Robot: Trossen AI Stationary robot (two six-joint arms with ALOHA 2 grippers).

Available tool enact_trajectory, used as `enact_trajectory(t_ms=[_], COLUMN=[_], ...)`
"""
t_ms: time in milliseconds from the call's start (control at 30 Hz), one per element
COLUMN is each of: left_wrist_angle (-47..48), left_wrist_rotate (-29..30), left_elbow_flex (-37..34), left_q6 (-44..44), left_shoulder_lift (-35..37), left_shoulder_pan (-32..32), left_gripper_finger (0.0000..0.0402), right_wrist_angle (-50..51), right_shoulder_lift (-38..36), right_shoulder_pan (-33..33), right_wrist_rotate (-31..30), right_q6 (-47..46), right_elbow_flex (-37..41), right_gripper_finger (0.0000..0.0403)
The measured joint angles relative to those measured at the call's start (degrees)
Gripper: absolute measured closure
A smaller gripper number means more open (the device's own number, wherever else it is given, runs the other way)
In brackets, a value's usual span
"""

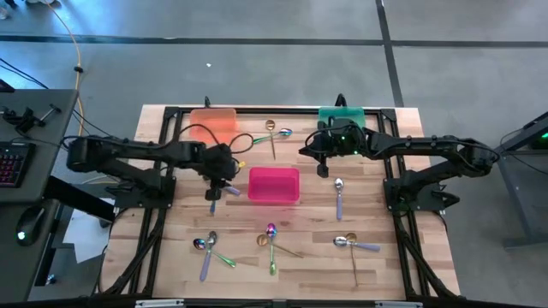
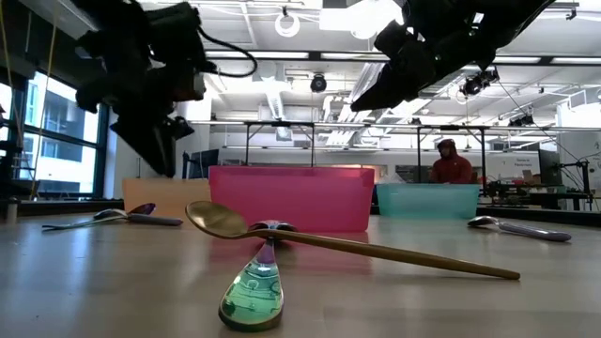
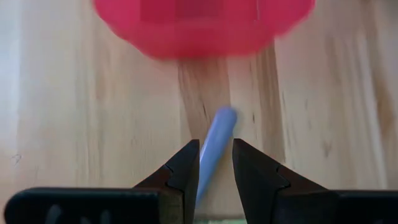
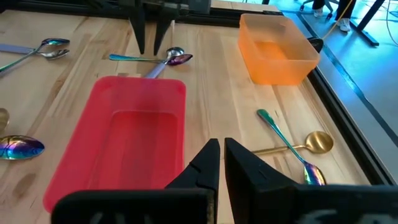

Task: Sort silverware by color (type)
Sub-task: Put the purple spoon into the red bin

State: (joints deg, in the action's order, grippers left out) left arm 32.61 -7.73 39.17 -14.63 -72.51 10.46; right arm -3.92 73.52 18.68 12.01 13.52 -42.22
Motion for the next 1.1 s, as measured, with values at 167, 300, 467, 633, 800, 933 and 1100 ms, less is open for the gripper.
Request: enact_trajectory(t_ms=[167, 300, 467, 633, 800, 933, 1100], left_wrist_angle=[3.2, 3.88, 3.6, 3.5, 3.51, 3.6, 3.98], left_wrist_rotate=[0.85, 4.32, 4.81, 6.83, 7.2, 7.89, 8.53], left_elbow_flex=[1.64, 1.63, 1.64, 1.91, 1.84, 1.8, 1.75], left_q6=[-5.71, -7.64, -8.09, -8.11, -8.49, -9.66, -9.6], left_shoulder_lift=[-5.2, -9.43, -13.68, -16.01, -16.41, -16.46, -16.48], left_shoulder_pan=[0.0, 0.02, 0.02, -0.09, -0.38, -1.14, -1.46], left_gripper_finger=[0.0314, 0.0314, 0.0314, 0.0314, 0.0317, 0.0344, 0.0369], right_wrist_angle=[0.02, -0.18, -0.2, -0.2, -0.2, -0.22, -0.22], right_shoulder_lift=[0.0, 0.0, 0.0, 0.02, 0.02, 0.02, 0.02], right_shoulder_pan=[0.0, 0.0, 0.0, 0.0, 0.0, 0.0, 0.0], right_wrist_rotate=[0.02, 0.02, 0.0, 0.0, 0.0, 0.0, 0.0], right_q6=[0.0, 0.0, 0.0, -0.02, -0.2, -0.21, -0.21], right_elbow_flex=[0.0, 0.0, -0.02, -0.02, -0.02, -0.02, -0.02], right_gripper_finger=[0.0396, 0.0396, 0.0396, 0.0396, 0.0396, 0.0396, 0.0396])
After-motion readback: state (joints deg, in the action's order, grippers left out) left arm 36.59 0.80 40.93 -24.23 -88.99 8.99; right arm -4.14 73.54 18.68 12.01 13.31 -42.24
